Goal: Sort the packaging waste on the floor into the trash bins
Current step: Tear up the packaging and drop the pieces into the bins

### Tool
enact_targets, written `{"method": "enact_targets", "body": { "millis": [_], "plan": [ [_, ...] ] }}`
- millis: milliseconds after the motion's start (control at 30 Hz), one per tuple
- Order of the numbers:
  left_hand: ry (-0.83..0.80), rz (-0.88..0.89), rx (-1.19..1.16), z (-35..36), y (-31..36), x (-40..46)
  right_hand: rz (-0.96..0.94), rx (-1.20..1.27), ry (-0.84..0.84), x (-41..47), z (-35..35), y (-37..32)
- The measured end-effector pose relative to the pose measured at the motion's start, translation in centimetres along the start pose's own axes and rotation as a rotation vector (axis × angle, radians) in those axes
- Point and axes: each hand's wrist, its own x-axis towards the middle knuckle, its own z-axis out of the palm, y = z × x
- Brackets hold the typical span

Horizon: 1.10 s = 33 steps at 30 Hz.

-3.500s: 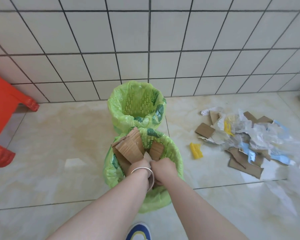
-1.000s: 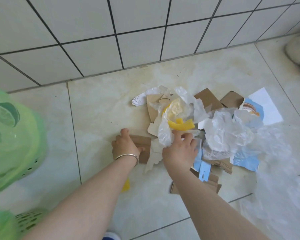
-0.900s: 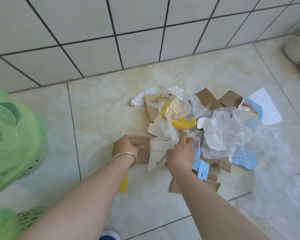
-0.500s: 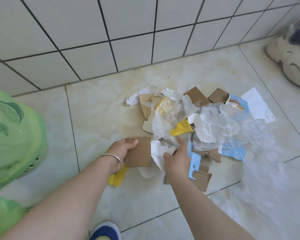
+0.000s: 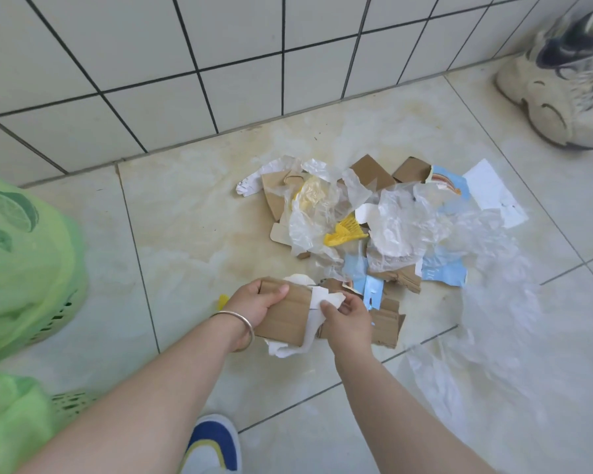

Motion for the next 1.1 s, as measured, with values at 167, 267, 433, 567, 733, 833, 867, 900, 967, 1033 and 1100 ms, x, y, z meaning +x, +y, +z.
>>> {"method": "enact_targets", "body": {
  "millis": [167, 267, 433, 567, 733, 833, 867, 900, 967, 1033, 1100],
  "plan": [
    [-0.038, 0.061, 0.287, 1.1, -1.0, 0.0, -0.056, -0.112, 0.011, -0.2, -2.2, 0.5],
    [-0.021, 0.05, 0.26, 1.9, -1.0, 0.5, -0.115, -0.205, 0.21, 0.9, -3.5, -0.2],
    [0.002, 0.035, 0.376, 2.6, -0.8, 1.3, 0.091, -0.234, 0.329, 4.4, -5.3, -1.5],
    [0.025, 0.023, 0.545, 3.0, -1.1, 1.9, 0.208, -0.199, 0.209, 6.1, -5.1, -2.5],
    [0.024, 0.009, 0.653, 3.6, -1.5, 2.2, 0.274, -0.168, 0.088, 7.3, -4.1, -2.0],
    [0.025, 0.014, 0.662, 4.1, -1.3, 2.1, 0.313, -0.187, 0.055, 7.9, -3.8, -2.2],
    [0.022, 0.02, 0.675, 4.3, -1.2, 2.1, 0.324, -0.178, 0.058, 8.0, -3.7, -2.4],
    [0.018, 0.027, 0.701, 4.5, -1.0, 1.9, 0.323, -0.155, 0.064, 7.9, -3.6, -2.6],
    [0.016, 0.029, 0.723, 4.6, -0.8, 1.7, 0.287, -0.113, 0.067, 7.7, -3.7, -2.6],
    [-0.009, 0.007, 0.693, 4.5, -0.8, 1.5, 0.22, -0.139, 0.051, 7.1, -4.0, -2.3],
    [-0.067, -0.016, 0.613, 4.1, -0.7, 1.1, 0.14, -0.148, 0.046, 6.5, -4.5, -2.2]
  ]
}}
